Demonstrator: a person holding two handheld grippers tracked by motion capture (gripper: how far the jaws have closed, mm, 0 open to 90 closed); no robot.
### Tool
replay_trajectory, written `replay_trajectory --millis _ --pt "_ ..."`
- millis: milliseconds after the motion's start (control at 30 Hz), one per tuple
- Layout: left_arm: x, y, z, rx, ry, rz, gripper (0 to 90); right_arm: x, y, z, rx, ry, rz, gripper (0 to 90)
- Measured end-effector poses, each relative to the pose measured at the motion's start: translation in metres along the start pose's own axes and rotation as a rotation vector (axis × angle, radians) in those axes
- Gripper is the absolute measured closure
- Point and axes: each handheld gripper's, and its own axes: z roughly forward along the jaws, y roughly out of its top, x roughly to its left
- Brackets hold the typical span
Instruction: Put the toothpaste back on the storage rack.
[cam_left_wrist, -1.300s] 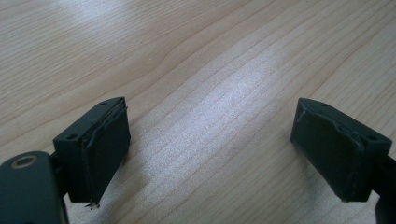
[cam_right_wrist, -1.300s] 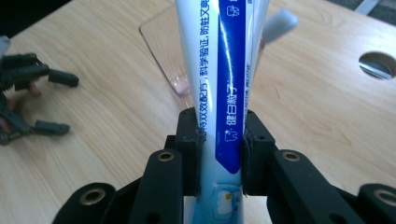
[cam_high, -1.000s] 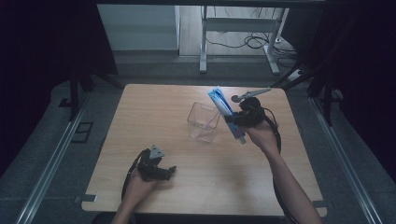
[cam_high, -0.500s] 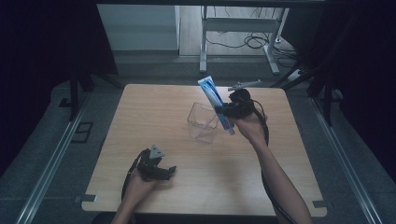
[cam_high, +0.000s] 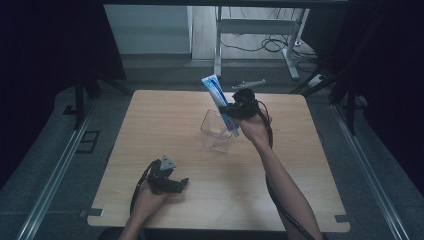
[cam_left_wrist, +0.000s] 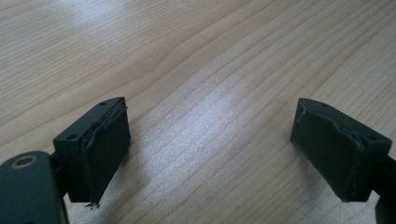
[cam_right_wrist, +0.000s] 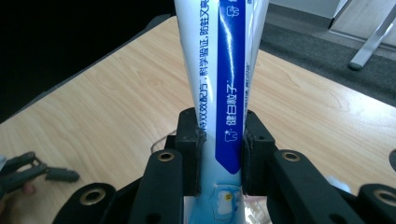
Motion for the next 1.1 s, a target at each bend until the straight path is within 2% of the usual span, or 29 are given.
replay_trajectory --millis 333,567,1100 --pt "0.0 0.0 0.0 0.001 -0.001 0.0 12.0 0.002 0.007 0.026 -0.025 -0.012 0.004 72.8" --pt "0.0 0.0 0.0 0.005 -0.001 0.003 12.0 0.004 0.007 0.036 -0.03 -0.025 -0.006 72.8" --pt "0.0 0.0 0.0 0.008 -0.003 0.003 12.0 0.002 -0.011 0.052 -0.018 -0.034 -0.003 72.6"
